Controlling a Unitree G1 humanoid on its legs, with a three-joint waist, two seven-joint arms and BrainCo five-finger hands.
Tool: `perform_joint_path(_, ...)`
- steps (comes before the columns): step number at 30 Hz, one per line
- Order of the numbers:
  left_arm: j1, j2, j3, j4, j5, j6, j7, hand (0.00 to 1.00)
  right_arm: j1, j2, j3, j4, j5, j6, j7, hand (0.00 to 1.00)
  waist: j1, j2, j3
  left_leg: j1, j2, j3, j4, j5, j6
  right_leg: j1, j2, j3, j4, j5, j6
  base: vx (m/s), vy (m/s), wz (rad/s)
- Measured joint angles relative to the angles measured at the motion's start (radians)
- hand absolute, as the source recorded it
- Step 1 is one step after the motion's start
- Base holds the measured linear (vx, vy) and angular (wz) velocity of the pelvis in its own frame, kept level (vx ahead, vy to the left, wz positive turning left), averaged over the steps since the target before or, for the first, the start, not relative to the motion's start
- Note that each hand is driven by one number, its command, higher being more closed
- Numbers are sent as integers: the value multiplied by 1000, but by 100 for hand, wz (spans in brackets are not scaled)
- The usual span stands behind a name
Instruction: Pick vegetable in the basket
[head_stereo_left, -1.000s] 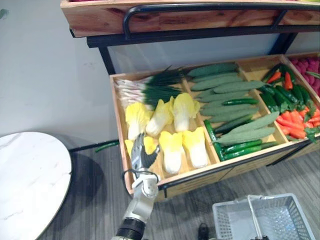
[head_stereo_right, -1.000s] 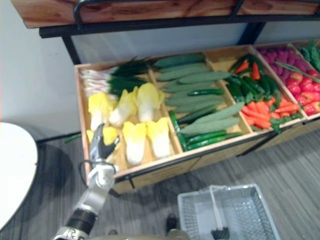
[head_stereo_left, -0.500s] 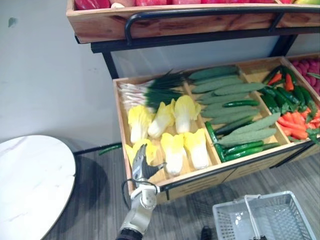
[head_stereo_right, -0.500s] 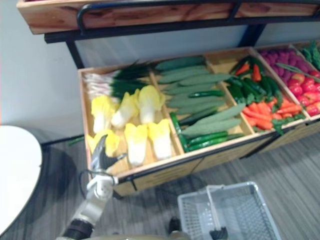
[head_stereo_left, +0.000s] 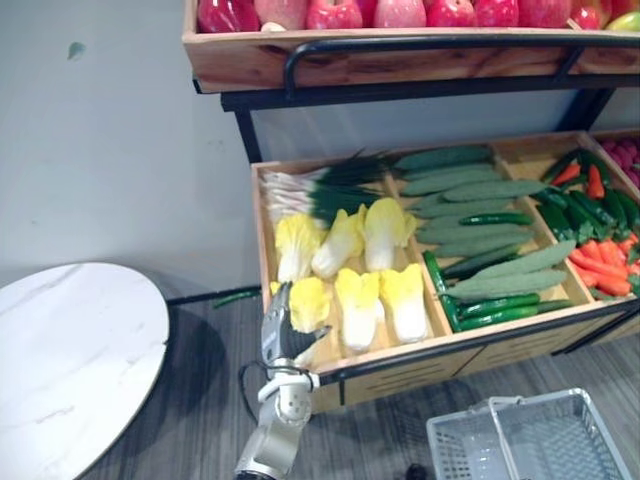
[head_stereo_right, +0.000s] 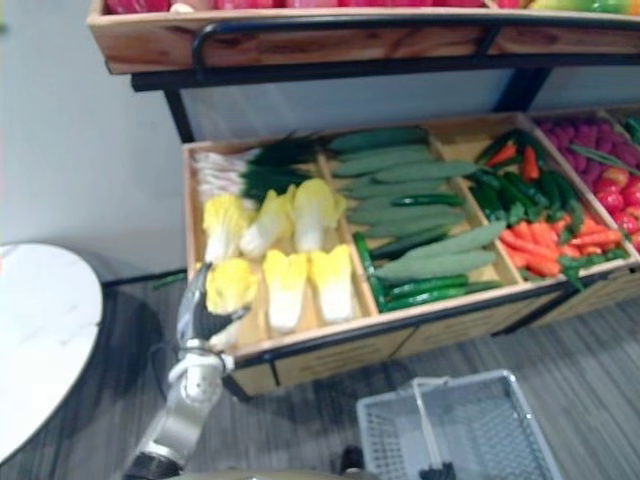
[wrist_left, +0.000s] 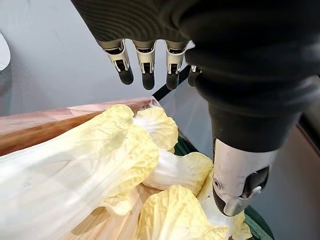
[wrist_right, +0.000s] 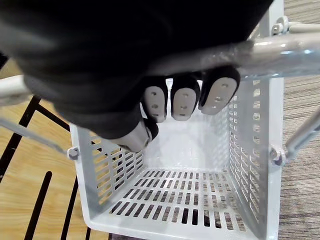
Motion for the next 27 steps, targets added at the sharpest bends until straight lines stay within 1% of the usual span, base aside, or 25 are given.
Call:
perform_joint_path(6,33,0,1,4,19,1,-13,0,3,9,1,0,0,0,0,100,3,-9,-6,-15,-2,-30,-14,21,1,0,-3,-33,0,0,0,-17,-10,17)
perform_joint_path(12,44,-1,1,70,26,2,-38,0,11,28,-2,-9,0,0,-1,100,7,-15,-10,-15,-2,-51,-35,42,0,8,-4,-58,0,-1,0,-29,-13,13)
perform_joint_path(14,52,-1,1,77,26,2,-42,0,13,31,-2,-11,0,0,-1,100,9,-18,-12,-15,-2,-51,-36,43,0,9,-4,-59,0,-4,4,-16,-6,0)
perform_joint_path(19,52,-2,1,118,26,2,-45,0,18,46,-9,-22,0,0,-2,100,17,-19,-13,-16,0,-48,-42,44,-1,12,-2,-57,0,-9,0,0,0,0)
perform_joint_path(27,53,-1,1,159,27,2,-46,0,26,51,-16,-36,0,0,-10,100,19,-19,-16,-15,1,-42,-43,43,-2,9,-1,-53,0,-9,-1,0,0,0)
